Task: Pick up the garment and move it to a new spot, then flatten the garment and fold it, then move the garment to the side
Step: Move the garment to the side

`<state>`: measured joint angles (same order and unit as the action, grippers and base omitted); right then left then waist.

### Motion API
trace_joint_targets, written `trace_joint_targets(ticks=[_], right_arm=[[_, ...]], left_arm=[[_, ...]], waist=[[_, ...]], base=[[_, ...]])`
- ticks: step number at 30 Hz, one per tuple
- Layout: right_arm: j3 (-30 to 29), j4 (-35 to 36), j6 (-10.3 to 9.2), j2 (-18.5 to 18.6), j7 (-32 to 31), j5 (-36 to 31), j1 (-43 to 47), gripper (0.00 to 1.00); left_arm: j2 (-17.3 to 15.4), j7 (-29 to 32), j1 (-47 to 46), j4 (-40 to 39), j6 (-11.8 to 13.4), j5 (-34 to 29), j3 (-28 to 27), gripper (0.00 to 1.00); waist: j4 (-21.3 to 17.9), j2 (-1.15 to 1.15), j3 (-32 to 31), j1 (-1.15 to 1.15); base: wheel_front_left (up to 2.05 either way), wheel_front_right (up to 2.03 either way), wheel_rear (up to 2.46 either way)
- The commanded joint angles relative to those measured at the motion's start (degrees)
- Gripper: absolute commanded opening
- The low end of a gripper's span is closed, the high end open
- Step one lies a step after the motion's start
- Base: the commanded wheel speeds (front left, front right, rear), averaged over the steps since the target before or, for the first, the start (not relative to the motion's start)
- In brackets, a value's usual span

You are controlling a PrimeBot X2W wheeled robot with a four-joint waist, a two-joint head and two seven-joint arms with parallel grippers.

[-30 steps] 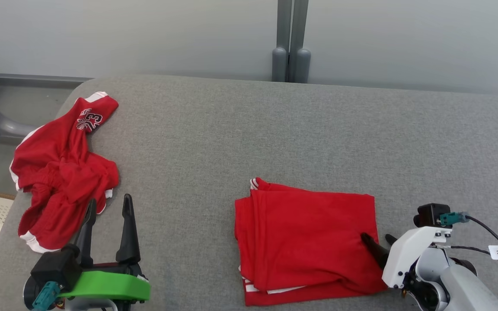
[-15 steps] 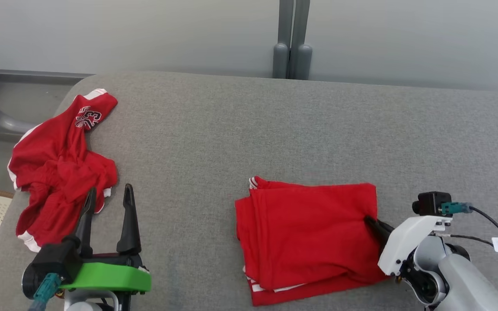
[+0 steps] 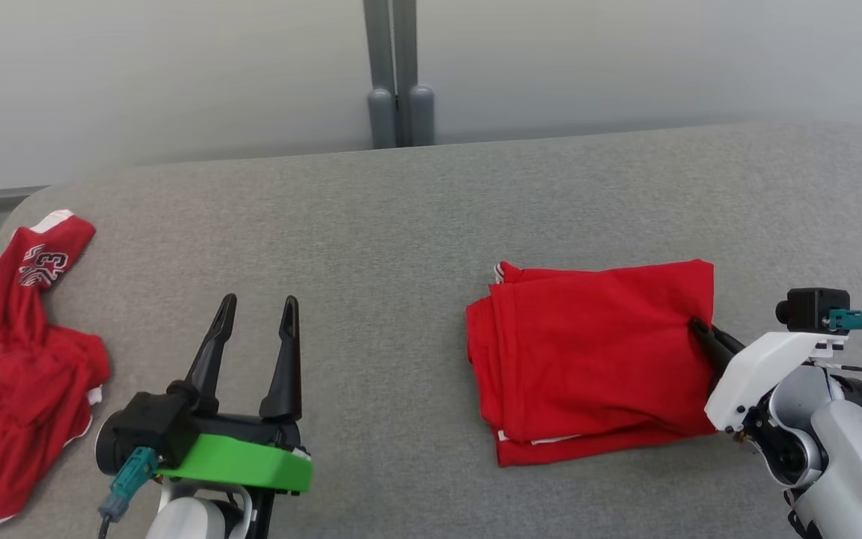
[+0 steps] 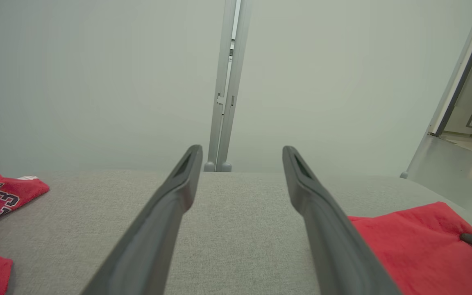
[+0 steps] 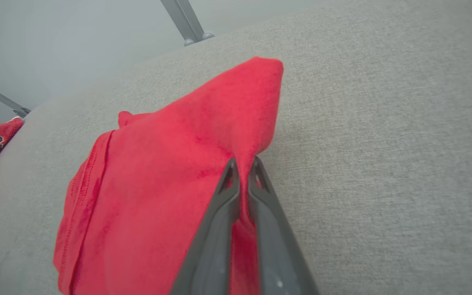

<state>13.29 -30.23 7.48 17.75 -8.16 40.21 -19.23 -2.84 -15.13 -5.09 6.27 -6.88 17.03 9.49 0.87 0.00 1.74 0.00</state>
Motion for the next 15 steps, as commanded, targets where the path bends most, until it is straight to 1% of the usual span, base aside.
trace_joint_targets(ticks=[1,8,12,15], right_arm=[[-0.3,0.1,0.03,0.5,0.5,-0.1,-0.9,0.0],[-0.8,0.4,0.03,0.5,1.7,0.8,-0.6,0.0],[-0.8,0.5,0.03,0.3,2.5,1.3,-0.1,0.0],[-0.6,0.6,0.03,0.1,3.0,1.6,-0.2,0.0]], left_arm=[[-0.1,0.0,-1.2,-0.2,-0.1,0.0,0.1,1.0],[-0.1,0.0,-2.6,0.1,-0.1,-0.5,1.6,1.0],[-0.1,0.0,-3.1,0.4,-0.2,-0.8,2.5,1.0],[-0.2,0.0,-3.4,0.3,-0.1,-0.8,1.9,1.0]], waist=[[-5.9,0.0,1.1,0.0],[-13.5,0.0,2.9,0.0],[-16.5,0.0,3.8,0.0],[-18.4,0.0,4.3,0.0]], base=[[0.0,0.0,0.0],[0.0,0.0,0.0],[0.0,0.0,0.0],[0.0,0.0,0.0]])
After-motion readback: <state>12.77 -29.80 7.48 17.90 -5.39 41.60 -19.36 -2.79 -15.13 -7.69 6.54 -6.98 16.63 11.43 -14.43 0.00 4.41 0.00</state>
